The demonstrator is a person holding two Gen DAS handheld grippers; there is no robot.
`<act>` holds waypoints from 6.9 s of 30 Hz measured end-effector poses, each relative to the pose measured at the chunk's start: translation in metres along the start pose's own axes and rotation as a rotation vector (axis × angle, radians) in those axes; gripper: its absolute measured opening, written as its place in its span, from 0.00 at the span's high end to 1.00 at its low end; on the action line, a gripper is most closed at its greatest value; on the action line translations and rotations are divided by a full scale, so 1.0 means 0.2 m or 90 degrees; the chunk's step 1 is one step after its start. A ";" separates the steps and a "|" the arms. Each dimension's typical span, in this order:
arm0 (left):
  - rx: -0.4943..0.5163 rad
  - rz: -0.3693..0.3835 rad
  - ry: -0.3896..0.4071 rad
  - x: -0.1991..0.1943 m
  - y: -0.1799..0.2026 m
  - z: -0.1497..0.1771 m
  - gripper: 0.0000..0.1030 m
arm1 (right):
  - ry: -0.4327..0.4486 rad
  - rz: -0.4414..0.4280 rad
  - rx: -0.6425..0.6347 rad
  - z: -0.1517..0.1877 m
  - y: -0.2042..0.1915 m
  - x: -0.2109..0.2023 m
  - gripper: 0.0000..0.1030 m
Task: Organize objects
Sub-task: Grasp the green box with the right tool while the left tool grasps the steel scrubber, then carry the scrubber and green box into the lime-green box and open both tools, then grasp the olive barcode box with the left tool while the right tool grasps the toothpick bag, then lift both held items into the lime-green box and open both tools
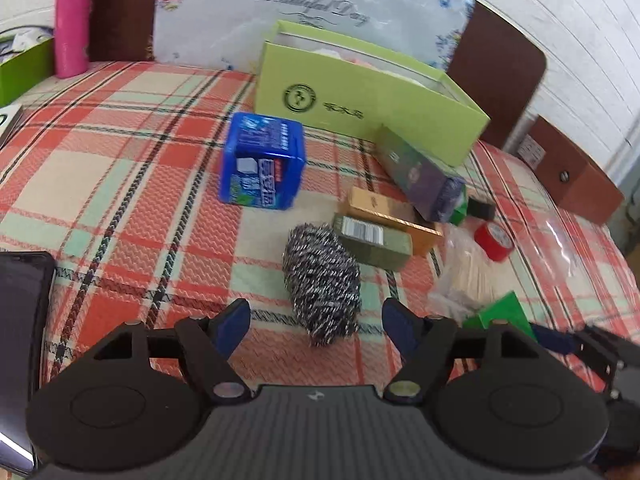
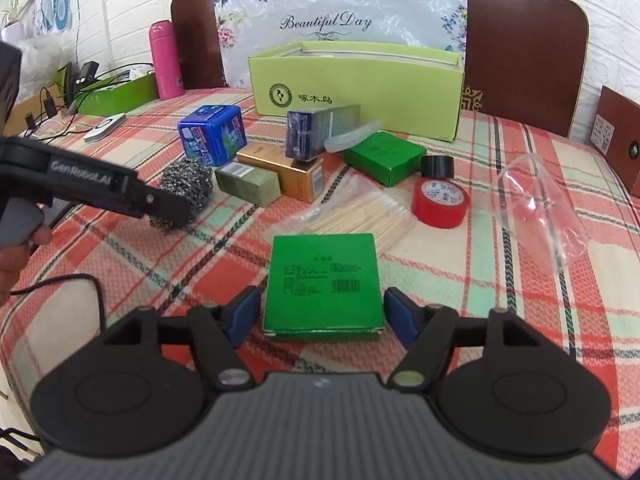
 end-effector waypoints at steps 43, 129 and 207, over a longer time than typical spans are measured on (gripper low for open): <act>-0.016 0.074 0.113 -0.20 0.17 -0.32 0.64 | 0.131 0.011 0.005 -0.45 0.10 -0.18 0.41; -0.017 0.024 0.115 -0.15 0.33 -0.22 0.20 | 0.152 0.092 0.064 -0.19 0.30 -0.15 0.00; 0.048 0.052 -0.021 0.06 0.33 -0.02 0.77 | 0.036 0.047 0.099 -0.05 0.19 0.04 0.74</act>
Point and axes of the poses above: each gripper's, at about its wrist camera, not at the fingertips, and x roughly the way its jaws point, y to its right, z to its underside, the point moved 9 cm from there along x, roughly the way its jaws point, and after that the axes turned 14 degrees about -z, right-handed, at the moved point
